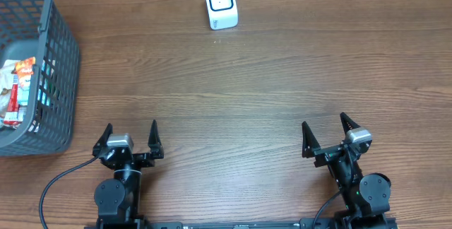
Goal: Scan the item barcode
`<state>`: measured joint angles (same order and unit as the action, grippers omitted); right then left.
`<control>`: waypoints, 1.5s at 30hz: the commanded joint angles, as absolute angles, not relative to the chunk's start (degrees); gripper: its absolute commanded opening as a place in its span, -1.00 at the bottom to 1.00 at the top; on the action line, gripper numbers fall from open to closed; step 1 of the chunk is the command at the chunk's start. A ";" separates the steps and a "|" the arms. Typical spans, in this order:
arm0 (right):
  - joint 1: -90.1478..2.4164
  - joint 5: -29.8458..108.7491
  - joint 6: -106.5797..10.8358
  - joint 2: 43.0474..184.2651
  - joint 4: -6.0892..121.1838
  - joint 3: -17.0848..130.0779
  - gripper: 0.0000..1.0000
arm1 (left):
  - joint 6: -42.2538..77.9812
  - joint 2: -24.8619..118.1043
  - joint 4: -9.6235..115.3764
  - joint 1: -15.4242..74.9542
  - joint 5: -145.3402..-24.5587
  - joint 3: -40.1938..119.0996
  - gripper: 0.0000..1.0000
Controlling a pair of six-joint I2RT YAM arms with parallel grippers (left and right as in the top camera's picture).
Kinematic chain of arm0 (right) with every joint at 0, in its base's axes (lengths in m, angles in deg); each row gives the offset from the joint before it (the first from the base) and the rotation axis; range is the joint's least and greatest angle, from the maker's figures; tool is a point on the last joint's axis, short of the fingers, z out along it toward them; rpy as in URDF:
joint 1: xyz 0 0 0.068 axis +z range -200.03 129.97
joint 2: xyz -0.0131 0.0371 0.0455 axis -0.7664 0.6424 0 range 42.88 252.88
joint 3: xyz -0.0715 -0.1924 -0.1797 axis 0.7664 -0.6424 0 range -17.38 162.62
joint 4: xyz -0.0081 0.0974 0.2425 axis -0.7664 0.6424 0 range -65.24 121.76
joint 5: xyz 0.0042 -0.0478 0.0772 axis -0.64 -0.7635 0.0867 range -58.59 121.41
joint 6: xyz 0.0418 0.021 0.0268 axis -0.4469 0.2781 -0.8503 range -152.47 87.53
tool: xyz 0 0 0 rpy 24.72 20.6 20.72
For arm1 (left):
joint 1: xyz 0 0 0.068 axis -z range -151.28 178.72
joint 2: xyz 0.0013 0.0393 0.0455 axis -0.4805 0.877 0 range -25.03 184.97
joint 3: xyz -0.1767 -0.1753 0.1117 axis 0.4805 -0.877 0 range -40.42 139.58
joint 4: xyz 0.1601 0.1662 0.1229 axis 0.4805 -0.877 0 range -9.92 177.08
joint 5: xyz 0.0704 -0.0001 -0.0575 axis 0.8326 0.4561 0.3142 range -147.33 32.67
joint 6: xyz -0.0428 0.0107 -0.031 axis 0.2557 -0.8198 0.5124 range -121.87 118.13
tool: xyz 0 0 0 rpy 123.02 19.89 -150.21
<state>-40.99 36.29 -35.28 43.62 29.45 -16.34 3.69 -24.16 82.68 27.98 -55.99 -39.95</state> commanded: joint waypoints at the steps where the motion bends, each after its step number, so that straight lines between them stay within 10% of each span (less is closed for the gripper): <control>1: -41.01 35.73 -35.48 43.07 29.19 -16.91 1.00 | 2.66 -24.64 82.83 28.38 -55.51 -40.15 1.00; 14: -41.01 35.73 -35.48 43.07 29.19 -16.91 1.00 | 6.07 -24.64 76.56 28.38 -75.09 -26.88 1.00; 28: -41.01 35.73 -35.50 43.07 29.19 -16.91 1.00 | 6.29 -22.52 71.40 28.38 -68.19 -4.06 1.00; 45: -41.01 35.73 -35.48 43.07 29.19 -16.91 1.00 | -4.27 29.74 26.68 28.38 -59.81 66.45 1.00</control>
